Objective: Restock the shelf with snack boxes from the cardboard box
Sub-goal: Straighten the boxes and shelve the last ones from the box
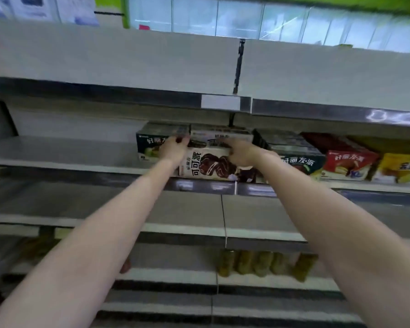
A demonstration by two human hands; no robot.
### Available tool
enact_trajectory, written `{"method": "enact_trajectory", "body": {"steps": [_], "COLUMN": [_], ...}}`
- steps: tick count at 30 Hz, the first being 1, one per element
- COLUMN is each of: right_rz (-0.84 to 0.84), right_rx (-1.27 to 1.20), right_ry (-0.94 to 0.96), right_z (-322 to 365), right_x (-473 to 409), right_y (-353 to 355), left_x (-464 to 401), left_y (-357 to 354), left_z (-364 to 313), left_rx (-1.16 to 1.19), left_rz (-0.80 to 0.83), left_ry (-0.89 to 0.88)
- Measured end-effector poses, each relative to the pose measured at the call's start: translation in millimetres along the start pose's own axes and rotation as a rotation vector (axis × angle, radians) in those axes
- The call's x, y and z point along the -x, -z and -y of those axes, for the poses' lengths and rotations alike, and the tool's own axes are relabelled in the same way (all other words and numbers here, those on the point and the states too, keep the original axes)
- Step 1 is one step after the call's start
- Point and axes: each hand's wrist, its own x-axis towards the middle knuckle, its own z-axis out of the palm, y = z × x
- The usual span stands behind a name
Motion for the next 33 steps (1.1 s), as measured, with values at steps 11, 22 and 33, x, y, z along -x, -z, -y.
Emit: {"method": "enact_trajectory", "body": {"steps": [11, 22, 33], "right_rz": [0.019, 0.106, 0.016], "right_rx": [0.002, -0.145, -0.554], "right_ry": [-0.012, -0.008, -0.256], "right_z": [-12, -19, -40], "right_x": [-3, 13, 3], "right_y": [11, 18, -21], "left_x": [-2, 9, 22], "left_y": [17, 21, 38], "left_z": [2, -24, 8], "left_rx": [0.296, 0.558, 0.924], "left_rz": [0.407, 0.297, 0.168], "left_ry": [0.366, 0.384, 0.070]}}
